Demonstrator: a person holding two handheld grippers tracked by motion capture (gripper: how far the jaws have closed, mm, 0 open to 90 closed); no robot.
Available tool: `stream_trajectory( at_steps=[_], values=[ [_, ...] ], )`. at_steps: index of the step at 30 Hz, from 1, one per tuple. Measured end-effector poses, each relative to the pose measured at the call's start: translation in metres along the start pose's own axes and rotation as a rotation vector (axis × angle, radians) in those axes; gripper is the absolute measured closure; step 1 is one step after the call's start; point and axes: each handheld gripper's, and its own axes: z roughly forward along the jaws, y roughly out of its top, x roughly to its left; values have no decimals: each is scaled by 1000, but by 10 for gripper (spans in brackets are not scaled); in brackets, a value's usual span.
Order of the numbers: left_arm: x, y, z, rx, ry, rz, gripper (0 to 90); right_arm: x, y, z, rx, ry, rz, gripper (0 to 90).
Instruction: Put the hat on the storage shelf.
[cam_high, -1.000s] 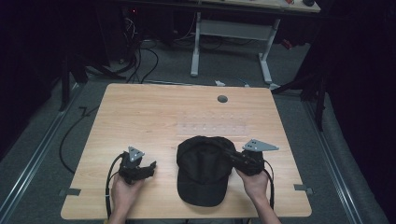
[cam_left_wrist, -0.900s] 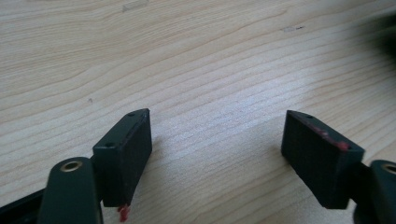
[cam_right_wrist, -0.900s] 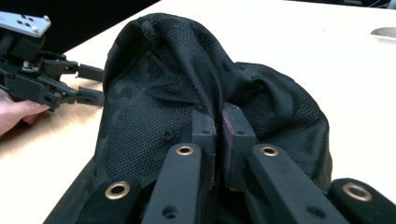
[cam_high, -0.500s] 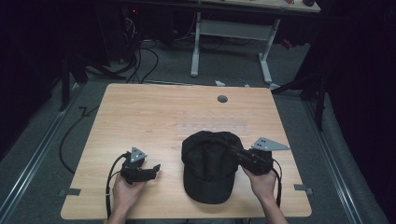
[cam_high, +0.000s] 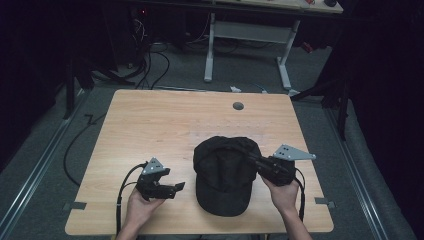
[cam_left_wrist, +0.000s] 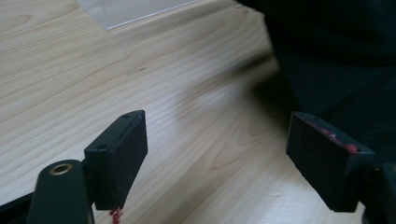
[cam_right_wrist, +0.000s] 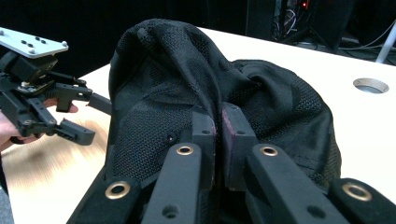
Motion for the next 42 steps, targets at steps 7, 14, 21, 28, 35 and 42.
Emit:
stream_trajectory(
  at_steps=[7, 14, 21, 28, 35, 42],
  values=[
    [-18, 1, 1, 47, -76, 12, 202, 1, 1, -1, -16, 11, -11, 855],
    [-29, 1, 6, 96, -133, -9, 187, 1, 3, -2, -28, 23, -15, 855],
    [-36, -1, 9, 131, -176, -15, 178, 2, 3, -1, -39, 41, -17, 855],
    [-42, -1, 12, 147, -207, -20, 189, 5, 3, 1, -48, 68, -26, 855],
    [-43, -1, 15, 172, -228, -41, 191, 4, 3, -1, -70, 92, -24, 855],
    [-48, -2, 18, 195, -256, -53, 213, 6, 3, 0, -86, 120, -34, 854]
  ],
)
